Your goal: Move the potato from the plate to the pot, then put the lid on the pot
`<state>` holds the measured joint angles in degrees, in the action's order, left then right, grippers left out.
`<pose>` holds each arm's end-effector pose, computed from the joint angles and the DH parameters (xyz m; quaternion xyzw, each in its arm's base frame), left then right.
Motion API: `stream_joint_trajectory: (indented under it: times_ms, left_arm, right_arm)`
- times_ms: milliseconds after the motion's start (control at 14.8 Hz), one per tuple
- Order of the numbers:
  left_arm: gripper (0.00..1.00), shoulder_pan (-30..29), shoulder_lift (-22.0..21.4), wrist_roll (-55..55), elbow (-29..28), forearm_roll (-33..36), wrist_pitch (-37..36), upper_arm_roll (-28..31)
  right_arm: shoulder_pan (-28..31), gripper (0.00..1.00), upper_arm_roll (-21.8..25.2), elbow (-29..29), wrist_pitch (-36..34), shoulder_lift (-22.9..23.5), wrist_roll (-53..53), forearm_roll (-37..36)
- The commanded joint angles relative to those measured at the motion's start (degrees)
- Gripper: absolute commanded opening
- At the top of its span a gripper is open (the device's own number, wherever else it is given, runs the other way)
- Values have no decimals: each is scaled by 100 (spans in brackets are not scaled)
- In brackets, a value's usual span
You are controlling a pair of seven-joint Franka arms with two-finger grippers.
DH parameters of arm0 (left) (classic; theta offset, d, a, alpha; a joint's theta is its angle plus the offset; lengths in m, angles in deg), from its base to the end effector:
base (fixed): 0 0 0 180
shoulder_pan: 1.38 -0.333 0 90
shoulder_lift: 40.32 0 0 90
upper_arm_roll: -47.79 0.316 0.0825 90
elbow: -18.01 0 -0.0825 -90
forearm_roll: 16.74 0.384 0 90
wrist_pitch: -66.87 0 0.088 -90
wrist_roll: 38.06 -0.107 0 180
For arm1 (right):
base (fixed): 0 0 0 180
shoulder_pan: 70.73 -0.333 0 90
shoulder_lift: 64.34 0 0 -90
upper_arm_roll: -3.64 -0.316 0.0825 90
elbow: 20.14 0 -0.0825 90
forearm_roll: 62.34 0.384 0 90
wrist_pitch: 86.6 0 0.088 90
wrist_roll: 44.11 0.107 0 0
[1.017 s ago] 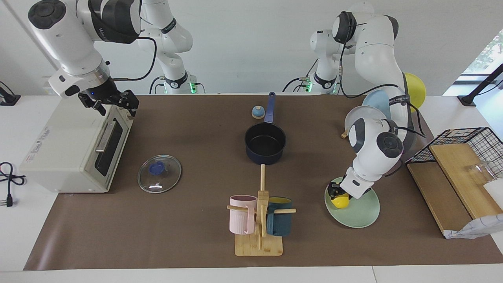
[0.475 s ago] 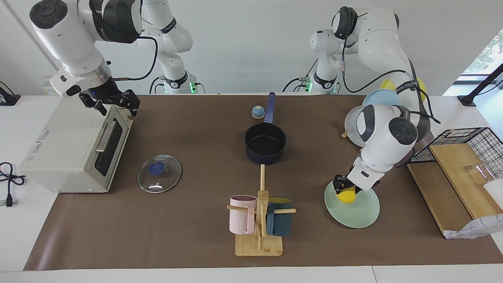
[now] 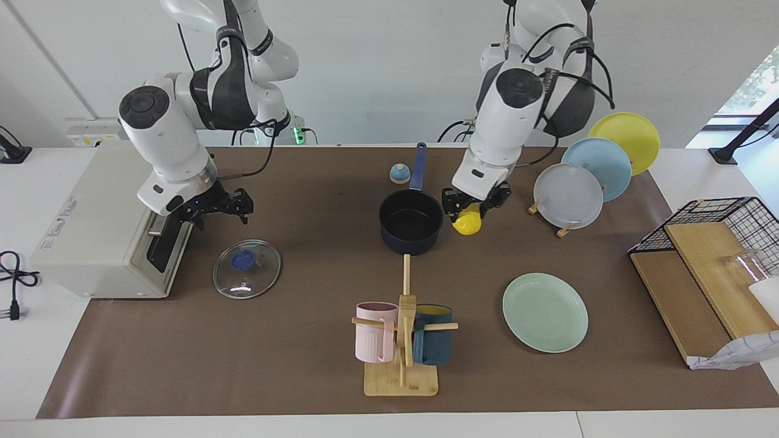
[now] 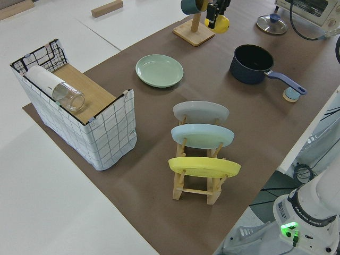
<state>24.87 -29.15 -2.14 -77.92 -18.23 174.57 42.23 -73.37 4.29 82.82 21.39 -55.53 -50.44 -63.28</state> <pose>0.5300 -0.3263 0.4875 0.9989 0.0407 -0.0074 0.0212 0.5976 0.0198 0.4543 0.9966 0.0753 -0.0333 0.0073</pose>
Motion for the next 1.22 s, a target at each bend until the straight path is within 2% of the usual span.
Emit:
stream_joint_trajectory:
  times_ms: [0, 136, 475, 746, 1017, 1153]
  left_arm:
    - [0, 493, -730, 581, -1434, 9, 1127, 99]
    - [0, 809, -722, 898, -1726, 9, 1402, 99]
    - [0, 1022, -634, 1075, -2262, 9, 2297, 108]
    - [0, 1040, -423, 1066, -2368, 9, 2659, 117]
    - [0, 1188, -414, 1171, -2614, 17, 2844, 125]
    - [0, 1224, -406, 1242, -2833, 44, 3160, 125]
  right_arm:
    - [-104, 100, -91, 337, 590, 33, -175, 129]
    - [-132, 100, -91, 488, 881, 102, -219, 120]
    - [35, 100, -91, 883, 1531, 418, -676, 120]
    - [97, 100, -83, 927, 1769, 524, -702, 111]
    - [194, 100, -83, 988, 1796, 568, -703, 111]
    - [229, 100, -83, 1059, 2024, 630, -711, 111]
